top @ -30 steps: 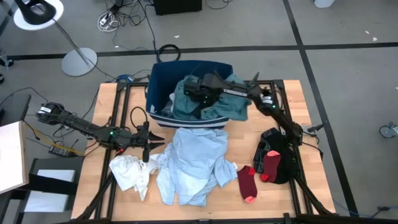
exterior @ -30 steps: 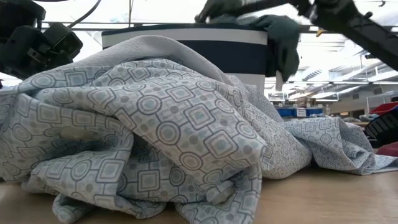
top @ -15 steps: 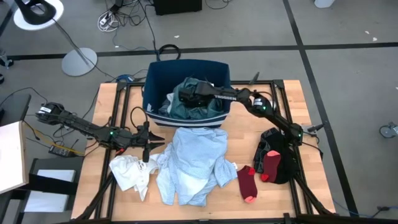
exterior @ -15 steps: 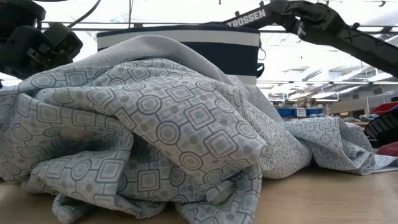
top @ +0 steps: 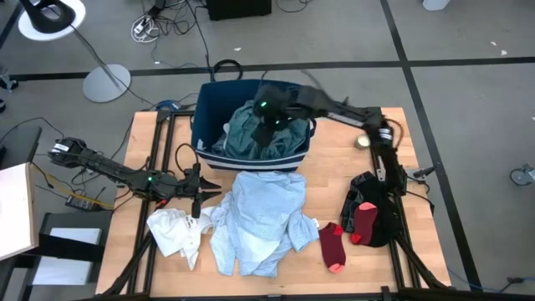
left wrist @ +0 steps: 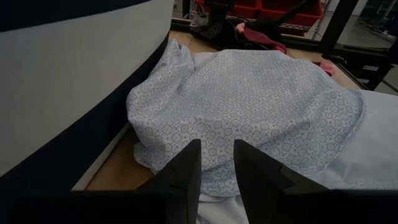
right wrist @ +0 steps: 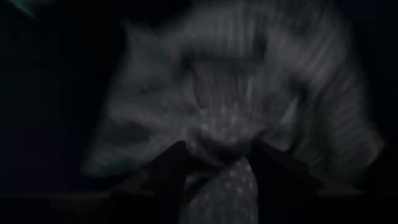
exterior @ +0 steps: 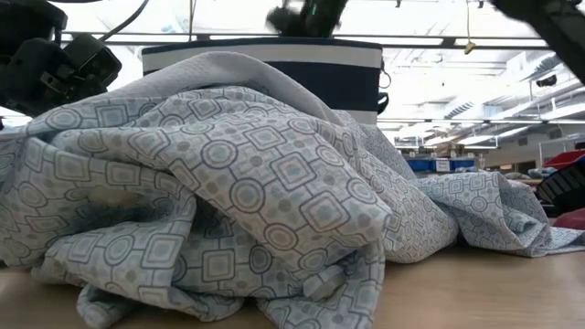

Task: Sort clothes
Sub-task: Put the green patient gown into the bin, then put the light blue shirt into the bin

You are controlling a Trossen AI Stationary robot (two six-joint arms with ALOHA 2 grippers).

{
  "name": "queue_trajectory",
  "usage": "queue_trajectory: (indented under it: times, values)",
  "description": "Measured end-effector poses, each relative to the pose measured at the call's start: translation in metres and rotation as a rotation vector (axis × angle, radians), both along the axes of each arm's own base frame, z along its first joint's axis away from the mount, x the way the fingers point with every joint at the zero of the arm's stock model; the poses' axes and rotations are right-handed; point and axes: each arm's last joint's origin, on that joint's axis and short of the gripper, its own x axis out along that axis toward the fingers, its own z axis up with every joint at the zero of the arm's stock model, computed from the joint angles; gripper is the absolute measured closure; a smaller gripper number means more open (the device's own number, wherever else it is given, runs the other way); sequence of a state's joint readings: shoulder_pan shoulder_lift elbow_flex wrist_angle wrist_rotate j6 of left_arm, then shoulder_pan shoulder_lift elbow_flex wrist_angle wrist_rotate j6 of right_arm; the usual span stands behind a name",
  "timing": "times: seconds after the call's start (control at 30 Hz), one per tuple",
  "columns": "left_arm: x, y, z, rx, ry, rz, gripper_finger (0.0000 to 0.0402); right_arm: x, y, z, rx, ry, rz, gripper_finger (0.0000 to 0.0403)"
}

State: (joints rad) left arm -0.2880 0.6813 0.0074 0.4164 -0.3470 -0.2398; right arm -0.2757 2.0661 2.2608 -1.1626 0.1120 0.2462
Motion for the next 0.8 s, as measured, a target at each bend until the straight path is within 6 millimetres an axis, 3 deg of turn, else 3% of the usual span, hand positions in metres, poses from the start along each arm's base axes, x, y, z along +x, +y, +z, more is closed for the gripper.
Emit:
queue_trajectory:
  times: [0.23,0.37,0.57,0.8]
  values:
    - [0.000,0.000,0.000,0.000,0.000,0.000,0.0303,-0.041,0.023,0.067,-0.122,-0.184,-0.007,0.0219]
    - [0.000,0.000,0.000,0.000,0.001,0.000,0.0303,-0.066,0.044,0.089,-0.174,-0.186,-0.012,0.0220]
    - [0.000,0.000,0.000,0.000,0.001,0.000,0.0303,-0.092,0.087,0.097,-0.260,-0.145,-0.002,0.0231]
    - [0.000,0.000,0.000,0.000,0.001,0.000,0.0303,-0.114,0.148,0.068,-0.238,-0.144,0.071,0.0239]
